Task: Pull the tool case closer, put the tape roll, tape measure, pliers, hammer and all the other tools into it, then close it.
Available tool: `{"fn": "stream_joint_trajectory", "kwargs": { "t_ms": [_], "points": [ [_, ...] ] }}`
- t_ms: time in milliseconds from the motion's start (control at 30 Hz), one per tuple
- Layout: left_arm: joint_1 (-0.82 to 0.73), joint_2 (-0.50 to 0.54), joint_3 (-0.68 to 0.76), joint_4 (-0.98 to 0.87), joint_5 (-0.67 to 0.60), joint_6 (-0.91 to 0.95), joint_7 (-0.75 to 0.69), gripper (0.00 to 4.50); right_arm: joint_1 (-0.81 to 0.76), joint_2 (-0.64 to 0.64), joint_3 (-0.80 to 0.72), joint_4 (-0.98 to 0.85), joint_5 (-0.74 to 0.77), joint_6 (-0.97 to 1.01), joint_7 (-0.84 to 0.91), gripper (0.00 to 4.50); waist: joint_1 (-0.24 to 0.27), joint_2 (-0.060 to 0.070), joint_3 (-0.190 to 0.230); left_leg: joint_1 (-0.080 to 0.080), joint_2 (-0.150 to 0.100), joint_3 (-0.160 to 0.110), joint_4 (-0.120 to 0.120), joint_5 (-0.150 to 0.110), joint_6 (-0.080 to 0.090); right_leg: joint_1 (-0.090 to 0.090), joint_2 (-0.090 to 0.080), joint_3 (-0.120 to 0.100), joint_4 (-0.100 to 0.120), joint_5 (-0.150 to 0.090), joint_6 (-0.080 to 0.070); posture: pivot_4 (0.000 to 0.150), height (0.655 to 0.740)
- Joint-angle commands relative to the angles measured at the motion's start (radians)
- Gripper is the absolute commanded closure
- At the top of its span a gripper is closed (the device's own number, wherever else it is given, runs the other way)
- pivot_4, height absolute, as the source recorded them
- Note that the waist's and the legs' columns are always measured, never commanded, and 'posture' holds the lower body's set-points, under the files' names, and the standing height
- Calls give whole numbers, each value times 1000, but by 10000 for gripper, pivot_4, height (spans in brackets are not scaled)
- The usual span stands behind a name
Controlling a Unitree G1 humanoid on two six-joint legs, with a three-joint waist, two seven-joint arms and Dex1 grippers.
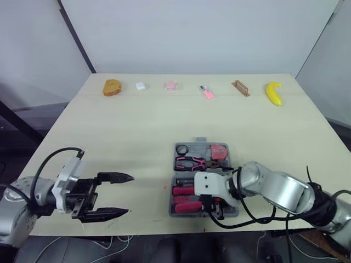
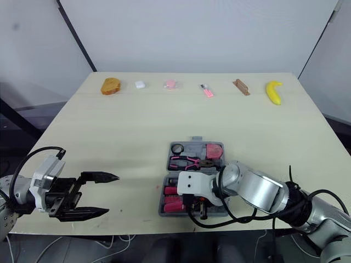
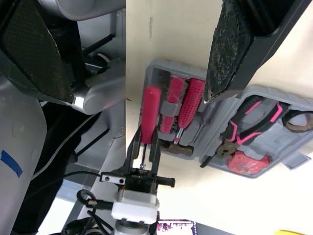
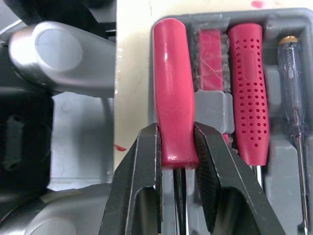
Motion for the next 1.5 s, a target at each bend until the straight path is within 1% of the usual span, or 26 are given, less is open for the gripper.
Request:
{"fn": "stream_joint_trajectory", "kwargs": {
  "t_ms": [33,167,300,367,400,433,467,500,567,667,833,900,967,1033,1067,1233,1500],
  "points": [
    [3,25,7,-2,-22,-23,-59,0,-3,24,13,11,-33,-13,-7,40843,0,0,0,-1,0,0,0,0,0,-1,0,0,1,0,0,1500,7400],
    [6,30,8,-5,-21,-22,-59,0,2,63,47,54,-65,-17,-19,40843,0,0,0,-10,0,-2,3,0,0,-9,1,-1,3,0,0,1500,7400],
    [2,34,6,-6,-21,-21,-59,0,4,103,64,95,-87,-25,-22,40843,-2,-1,0,-11,0,-1,3,0,0,-11,1,-1,3,0,0,1500,7400],
    [0,36,3,-5,-20,-20,-59,0,15,121,59,111,-83,-21,-18,30313,-2,-1,-1,-11,0,-2,3,0,0,-10,1,-1,3,0,0,1500,7400],
    [-3,35,2,-5,-20,-20,-59,0,19,125,58,117,-85,-25,-16,29505,-2,-1,-1,-11,0,-2,3,0,0,-10,2,-1,3,0,0,1500,7400],
    [-5,35,1,-5,-19,-20,-59,0,25,128,54,121,-94,-39,-21,26539,-2,-1,-1,-11,0,-2,3,0,0,-10,2,-1,3,0,0,1500,7400],
    [-7,35,0,-5,-19,-19,-59,0,30,129,49,124,-104,-54,-27,21990,-2,-1,-1,-11,0,-2,3,0,0,-10,2,-1,3,0,0,1500,7400],
    [-7,34,-1,-5,-19,-19,-59,0,36,126,38,122,-108,-66,-28,19490,-2,-1,-1,-11,0,-2,3,0,0,-10,2,-2,3,0,0,1500,7400],
    [-10,33,-2,-4,-19,-17,-59,0,55,116,2,112,-98,-100,-14,19490,-1,-1,-1,-11,0,-2,3,0,0,-10,2,-1,3,0,0,1500,7400],
    [-13,29,-2,-6,-19,-14,-59,0,117,118,-123,97,-39,-147,1,19490,0,-1,-1,-11,0,-2,3,0,0,-10,2,-1,3,0,0,1500,7400],
    [-10,18,-1,-15,-20,-7,-59,0,254,105,-292,125,10,-382,53,19490,1,-1,-1,-11,-1,-1,3,0,0,-10,2,-2,3,0,0,1500,7400],
    [-12,5,-5,-22,-16,-3,-59,0,319,101,-324,144,28,-455,93,24519,1,-1,-1,-11,-1,-1,3,0,0,-10,2,-2,3,0,0,1500,7400],
    [-14,-6,-7,-28,-11,1,-59,0,367,97,-333,159,24,-514,120,31739,1,-1,-1,-11,-1,-1,3,0,0,-10,2,-1,3,0,0,1500,7400],
    [-10,-16,-5,-36,-5,3,-59,0,407,98,-332,176,8,-563,129,43079,0,-1,-1,-11,-1,-1,3,0,0,-9,3,-1,3,0,0,1500,7400],
    [-7,-20,-4,-39,-3,4,-59,0,422,96,-330,182,0,-580,134,44306,0,-1,-1,-11,-1,-1,3,0,0,-9,3,-1,3,0,0,1500,7400],
    [7,-32,6,-52,2,11,-59,0,460,109,-314,209,-37,-631,133,44306,0,-1,-1,-11,-1,-1,3,0,0,-9,3,-1,4,0,0,1500,7400],
    [13,-30,12,-52,4,13,-59,0,478,116,-308,252,-88,-663,133,44306,3,-2,-1,-11,-1,0,4,0,0,-9,3,-1,4,0,0,1500,7400]
  ]
}}
